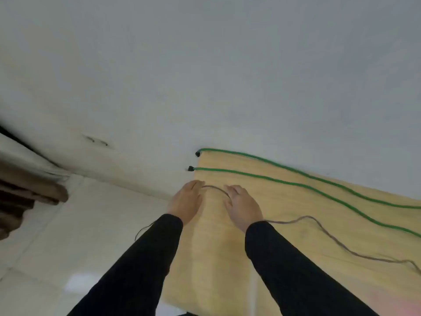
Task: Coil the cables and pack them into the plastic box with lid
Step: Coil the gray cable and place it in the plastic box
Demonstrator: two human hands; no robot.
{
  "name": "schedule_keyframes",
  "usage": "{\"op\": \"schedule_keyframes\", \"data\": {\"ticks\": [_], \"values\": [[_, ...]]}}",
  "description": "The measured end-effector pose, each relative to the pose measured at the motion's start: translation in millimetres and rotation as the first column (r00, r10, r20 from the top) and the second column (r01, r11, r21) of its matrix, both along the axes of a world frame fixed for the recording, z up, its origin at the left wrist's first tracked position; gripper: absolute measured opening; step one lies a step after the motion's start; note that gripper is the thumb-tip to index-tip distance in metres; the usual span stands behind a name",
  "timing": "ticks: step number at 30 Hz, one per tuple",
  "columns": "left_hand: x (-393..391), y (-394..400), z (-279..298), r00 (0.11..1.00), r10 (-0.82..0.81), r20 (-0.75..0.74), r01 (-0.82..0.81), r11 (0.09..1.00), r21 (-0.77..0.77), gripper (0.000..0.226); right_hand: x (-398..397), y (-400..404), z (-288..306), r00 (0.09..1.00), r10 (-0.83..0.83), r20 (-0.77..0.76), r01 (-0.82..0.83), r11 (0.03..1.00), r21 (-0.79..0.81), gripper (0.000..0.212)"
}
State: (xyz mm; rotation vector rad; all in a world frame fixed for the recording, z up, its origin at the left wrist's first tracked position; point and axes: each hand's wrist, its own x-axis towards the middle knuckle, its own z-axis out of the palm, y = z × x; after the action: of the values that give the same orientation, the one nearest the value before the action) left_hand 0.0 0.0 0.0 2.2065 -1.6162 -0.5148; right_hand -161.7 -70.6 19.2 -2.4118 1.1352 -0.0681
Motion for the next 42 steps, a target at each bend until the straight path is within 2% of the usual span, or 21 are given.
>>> {"op": "schedule_keyframes", "data": {"ticks": [5, 8, 14, 17, 22, 25, 27, 29, 30, 32, 34, 36, 39, 42], "values": [[4.0, -18.8, -25.5, 0.994, -0.090, -0.061, 0.085, 0.993, -0.086, 0.039, 9.1, -5.9, -19.5, 0.991, -0.118, -0.065, 0.120, 0.992, 0.037, 0.044], [3.4, -28.1, -34.1, 0.991, -0.109, -0.081, 0.094, 0.981, -0.169, 0.033, 9.4, -10.2, -27.3, 0.987, -0.145, -0.072, 0.145, 0.989, -0.005, 0.043], [2.8, -42.3, -37.1, 0.982, -0.094, -0.163, 0.062, 0.980, -0.191, 0.019, 9.3, -15.7, -29.7, 0.980, -0.190, -0.057, 0.188, 0.982, -0.030, 0.033], [1.7, -49.9, -18.2, 0.954, -0.067, -0.292, 0.004, 0.978, -0.210, 0.020, 3.6, -19.2, -16.2, 0.970, -0.240, 0.038, 0.240, 0.971, -0.012, 0.026], [-5.6, -74.3, 42.8, 0.883, -0.042, -0.467, -0.125, 0.939, -0.321, 0.021, -19.8, -39.3, 36.5, 0.929, -0.221, 0.298, 0.260, 0.960, -0.100, 0.025], [-13.1, -85.7, 80.4, 0.799, -0.011, -0.601, -0.222, 0.924, -0.312, 0.020, -37.5, -54.1, 75.2, 0.881, -0.212, 0.422, 0.285, 0.951, -0.118, 0.030], [-26.0, -91.8, 100.6, 0.746, -0.045, -0.665, -0.227, 0.921, -0.317, 0.022, -48.8, -64.3, 99.4, 0.855, -0.200, 0.478, 0.308, 0.938, -0.157, 0.031], [-45.8, -96.7, 118.0, 0.653, -0.096, -0.751, -0.201, 0.934, -0.294, 0.026, -58.3, -75.4, 120.8, 0.820, -0.192, 0.539, 0.339, 0.922, -0.187, 0.032], [-58.1, -98.1, 127.5, 0.552, -0.111, -0.827, -0.195, 0.946, -0.258, 0.029, -63.3, -80.6, 130.8, 0.806, -0.186, 0.562, 0.349, 0.916, -0.199, 0.032], [-82.9, -99.9, 147.4, 0.270, -0.133, -0.954, -0.182, 0.966, -0.187, 0.034, -75.0, -91.3, 147.5, 0.783, -0.175, 0.597, 0.367, 0.905, -0.215, 0.031], [-105.7, -102.9, 168.8, 0.021, -0.183, -0.983, -0.173, 0.968, -0.184, 0.033, -89.9, -101.9, 157.8, 0.764, -0.167, 0.623, 0.372, 0.903, -0.214, 0.031], [-123.4, -110.4, 189.8, -0.145, -0.261, -0.954, -0.219, 0.949, -0.226, 0.033, -106.7, -109.0, 160.8, 0.753, -0.144, 0.642, 0.355, 0.910, -0.213, 0.031], [-142.2, -125.8, 224.4, -0.271, -0.404, -0.874, -0.376, 0.880, -0.290, 0.033, -137.9, -109.6, 153.3, 0.754, -0.113, 0.647, 0.300, 0.936, -0.186, 0.033], [-156.9, -142.0, 255.5, -0.242, -0.513, -0.824, -0.513, 0.788, -0.340, 0.034, -168.6, -100.0, 138.3, 0.804, -0.054, 0.592, 0.212, 0.957, -0.200, 0.034]]}}
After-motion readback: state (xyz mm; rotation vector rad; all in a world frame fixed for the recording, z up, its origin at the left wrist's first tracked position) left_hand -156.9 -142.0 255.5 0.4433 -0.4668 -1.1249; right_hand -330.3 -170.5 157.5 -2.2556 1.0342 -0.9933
